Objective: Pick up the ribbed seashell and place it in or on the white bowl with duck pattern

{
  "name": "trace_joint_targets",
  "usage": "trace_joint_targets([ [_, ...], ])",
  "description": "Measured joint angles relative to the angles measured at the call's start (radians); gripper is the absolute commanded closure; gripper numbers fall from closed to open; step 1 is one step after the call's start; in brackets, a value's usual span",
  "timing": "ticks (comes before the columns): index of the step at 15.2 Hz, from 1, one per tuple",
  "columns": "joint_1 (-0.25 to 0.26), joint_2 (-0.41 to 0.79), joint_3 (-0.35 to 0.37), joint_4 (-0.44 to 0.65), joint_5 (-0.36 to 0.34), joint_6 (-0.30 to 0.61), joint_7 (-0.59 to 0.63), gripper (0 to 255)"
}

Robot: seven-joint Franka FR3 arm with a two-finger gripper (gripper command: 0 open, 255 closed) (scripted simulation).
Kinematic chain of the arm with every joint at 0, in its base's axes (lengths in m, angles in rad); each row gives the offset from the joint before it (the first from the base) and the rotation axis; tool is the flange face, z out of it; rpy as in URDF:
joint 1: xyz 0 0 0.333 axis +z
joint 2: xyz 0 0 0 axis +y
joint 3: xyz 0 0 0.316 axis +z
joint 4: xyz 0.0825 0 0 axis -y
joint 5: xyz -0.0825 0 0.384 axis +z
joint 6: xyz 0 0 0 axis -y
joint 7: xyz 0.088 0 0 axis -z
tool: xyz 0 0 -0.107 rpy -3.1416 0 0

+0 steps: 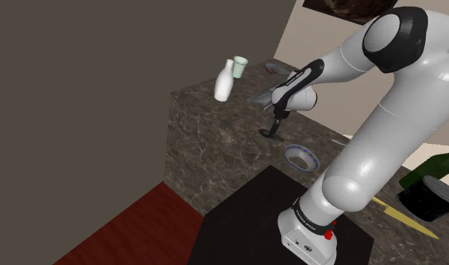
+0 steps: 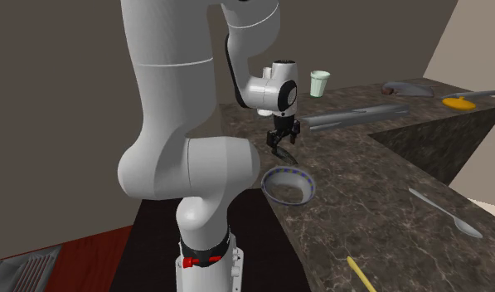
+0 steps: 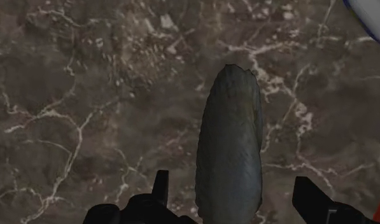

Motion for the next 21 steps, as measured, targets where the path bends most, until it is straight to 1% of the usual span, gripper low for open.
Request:
trace_joint_targets([
  [3, -0.012, 0.054, 0.018, 0.005, 0.074, 0.039, -0.056, 0],
  [4, -0.014, 0.063, 0.022, 0.006, 0.086, 0.045, -0.064, 0],
  [9, -0.016, 0.069, 0.026, 0.005, 0.095, 0.051, -0.07, 0],
  [10, -0.016, 0.069, 0.026, 0.005, 0.095, 0.051, -0.07, 255],
  [20, -0.016, 0.069, 0.026, 0.005, 0.095, 0.051, -0.07, 255],
  [21, -0.012, 0.061, 0.021, 0.007, 0.084, 0.043, -0.061, 255],
])
